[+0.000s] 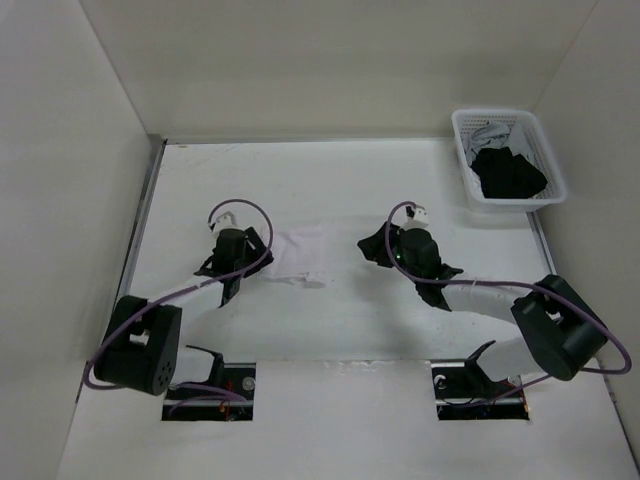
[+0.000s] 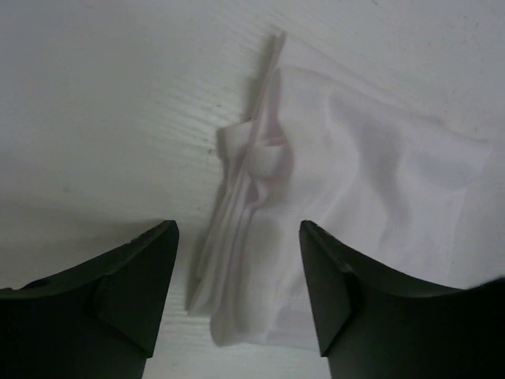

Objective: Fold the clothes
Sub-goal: Neatly place the folded tank top to the corner

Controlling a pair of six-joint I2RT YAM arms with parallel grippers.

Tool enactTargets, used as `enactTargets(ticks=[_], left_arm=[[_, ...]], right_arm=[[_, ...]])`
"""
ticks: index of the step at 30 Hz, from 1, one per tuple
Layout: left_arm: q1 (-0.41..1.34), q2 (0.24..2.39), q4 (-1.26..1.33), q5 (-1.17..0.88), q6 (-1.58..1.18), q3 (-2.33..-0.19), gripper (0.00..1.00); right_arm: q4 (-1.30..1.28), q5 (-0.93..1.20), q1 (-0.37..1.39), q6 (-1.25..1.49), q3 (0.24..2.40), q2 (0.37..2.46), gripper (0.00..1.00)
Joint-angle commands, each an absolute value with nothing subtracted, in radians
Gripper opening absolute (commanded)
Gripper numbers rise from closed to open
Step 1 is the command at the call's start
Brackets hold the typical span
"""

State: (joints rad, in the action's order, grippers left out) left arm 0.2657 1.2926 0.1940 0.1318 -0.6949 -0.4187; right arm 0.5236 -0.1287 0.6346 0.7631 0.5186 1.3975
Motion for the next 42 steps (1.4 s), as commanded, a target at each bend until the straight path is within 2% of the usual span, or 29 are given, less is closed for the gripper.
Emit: enactTargets(ticks=[1, 5, 8, 10, 13, 19, 23, 25, 26, 29, 30, 31, 34, 38, 40, 42], left_arm=[[0.294, 1.385, 0.342, 0.081, -0.683, -0.489, 0.58], [0.340, 1.497, 0.428, 0.090, -0.701, -0.550, 0.35], [0.372, 1.589, 0.456, 0.095, -0.701, -0.650, 0.13], [0.378, 1.633, 0.456, 0.103, -0.703, -0.734, 0.06], [0.369, 1.695, 0.442, 0.121, -0.698, -0.888, 0.03], [0.173, 1.802, 0.382, 0.138, -0.693, -1.178, 0.02], [-0.022, 1.810, 0.347, 0.195, -0.704, -1.253, 0.06], [-0.099, 1.816, 0.353, 0.224, -0.727, -1.255, 0.16], [-0.145, 1.828, 0.357, 0.232, -0.745, -1.249, 0.32], [-0.220, 1.850, 0.370, 0.256, -0.790, -1.201, 0.59], [-0.238, 1.862, 0.382, 0.249, -0.810, -1.183, 0.67], [-0.252, 1.880, 0.390, 0.221, -0.825, -1.171, 0.69], [-0.269, 1.951, 0.396, 0.108, -0.865, -1.158, 0.63], [-0.254, 1.947, 0.487, 0.101, -0.933, -1.048, 0.58], [-0.217, 1.910, 0.561, 0.098, -0.962, -0.970, 0.51], [-0.158, 1.859, 0.603, 0.103, -0.968, -0.908, 0.40]], right_arm=[[0.549, -0.109, 0.639, 0.750, 0.566, 1.408, 0.49], [0.549, -0.101, 0.640, 0.750, 0.572, 1.416, 0.49], [0.549, -0.097, 0.642, 0.750, 0.574, 1.419, 0.49], [0.549, -0.097, 0.642, 0.750, 0.574, 1.417, 0.49], [0.551, -0.097, 0.642, 0.750, 0.575, 1.420, 0.49], [0.551, -0.086, 0.643, 0.750, 0.577, 1.427, 0.50], [0.545, -0.058, 0.643, 0.755, 0.589, 1.445, 0.50], [0.545, -0.041, 0.643, 0.758, 0.597, 1.457, 0.51], [0.545, -0.029, 0.645, 0.759, 0.603, 1.466, 0.51], [0.545, -0.008, 0.648, 0.761, 0.612, 1.482, 0.53], [0.545, -0.002, 0.648, 0.762, 0.614, 1.483, 0.53], [0.545, 0.003, 0.648, 0.764, 0.614, 1.483, 0.54], [0.545, 0.008, 0.651, 0.765, 0.618, 1.483, 0.54], [0.545, 0.003, 0.657, 0.764, 0.621, 1.488, 0.54], [0.545, 0.000, 0.657, 0.761, 0.621, 1.488, 0.54], [0.545, -0.002, 0.657, 0.755, 0.621, 1.486, 0.49]])
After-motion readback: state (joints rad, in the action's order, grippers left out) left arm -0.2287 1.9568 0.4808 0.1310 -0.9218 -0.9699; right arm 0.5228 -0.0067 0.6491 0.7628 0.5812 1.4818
